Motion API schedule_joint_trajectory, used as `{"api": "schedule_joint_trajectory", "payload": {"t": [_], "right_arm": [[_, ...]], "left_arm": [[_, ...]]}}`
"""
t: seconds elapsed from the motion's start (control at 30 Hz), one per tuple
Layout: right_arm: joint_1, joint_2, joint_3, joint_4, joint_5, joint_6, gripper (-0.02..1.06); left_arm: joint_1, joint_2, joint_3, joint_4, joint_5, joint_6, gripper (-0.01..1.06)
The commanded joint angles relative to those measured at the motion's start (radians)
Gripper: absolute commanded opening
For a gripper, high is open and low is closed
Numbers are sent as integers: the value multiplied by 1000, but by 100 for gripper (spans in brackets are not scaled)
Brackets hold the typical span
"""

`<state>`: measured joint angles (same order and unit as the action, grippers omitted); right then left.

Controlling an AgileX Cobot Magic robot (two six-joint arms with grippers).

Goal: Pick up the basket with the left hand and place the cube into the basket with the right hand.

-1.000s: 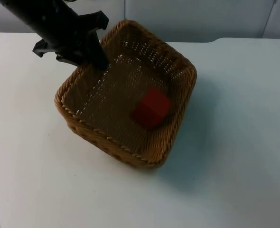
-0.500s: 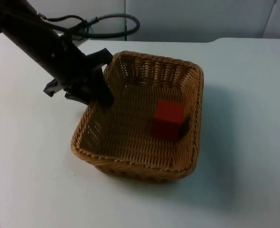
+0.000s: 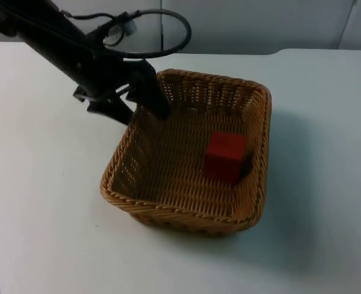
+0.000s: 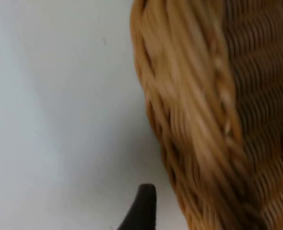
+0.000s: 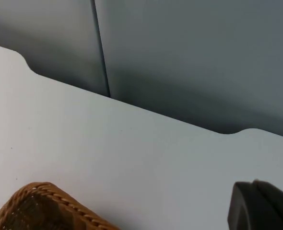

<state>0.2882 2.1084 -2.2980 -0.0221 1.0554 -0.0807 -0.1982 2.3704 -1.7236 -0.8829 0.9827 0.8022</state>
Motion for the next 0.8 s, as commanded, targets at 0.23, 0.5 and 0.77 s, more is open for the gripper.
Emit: {"api": "schedule_joint_trajectory", "payload": {"t": [0.23,0.5,0.77], "right_arm": [[2,-57,-9,-132,-22,41,0],[2,-328,-9,-477,9,246,0],[2,-604,35,-554,31,252,0]], "left_arm": [[25,-12,-449,351,60,-274,46],[86,-105,-822,475,238,-396,0],[172,-367,-797,501,238,-401,0]]}}
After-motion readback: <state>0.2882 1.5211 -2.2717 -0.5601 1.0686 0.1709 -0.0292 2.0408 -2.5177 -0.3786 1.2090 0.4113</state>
